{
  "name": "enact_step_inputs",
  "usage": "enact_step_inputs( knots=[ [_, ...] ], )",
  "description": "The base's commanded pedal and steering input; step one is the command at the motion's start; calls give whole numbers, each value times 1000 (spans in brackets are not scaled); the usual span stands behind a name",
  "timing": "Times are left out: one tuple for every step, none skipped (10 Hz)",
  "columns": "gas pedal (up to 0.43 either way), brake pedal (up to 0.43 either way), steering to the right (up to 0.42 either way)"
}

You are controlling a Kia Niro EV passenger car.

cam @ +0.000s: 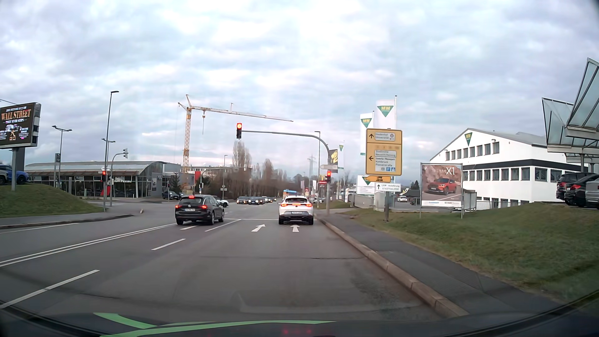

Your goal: Follow the waypoints while adhering to traffic rules and regulations

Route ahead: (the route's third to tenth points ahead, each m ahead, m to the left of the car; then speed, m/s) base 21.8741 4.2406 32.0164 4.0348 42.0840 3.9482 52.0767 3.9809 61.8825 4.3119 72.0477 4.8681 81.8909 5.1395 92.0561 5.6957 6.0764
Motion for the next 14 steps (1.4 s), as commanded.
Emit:
enact_step_inputs(
  knots=[
    [0, 207, 3],
    [0, 207, 3],
    [0, 201, 3],
    [0, 207, 3],
    [0, 207, 3],
    [0, 207, 3],
    [0, 207, 3],
    [0, 207, 3],
    [0, 207, 3],
    [0, 207, 4],
    [0, 207, 4],
    [0, 207, 4],
    [0, 213, 4],
    [0, 213, 4]
  ],
)
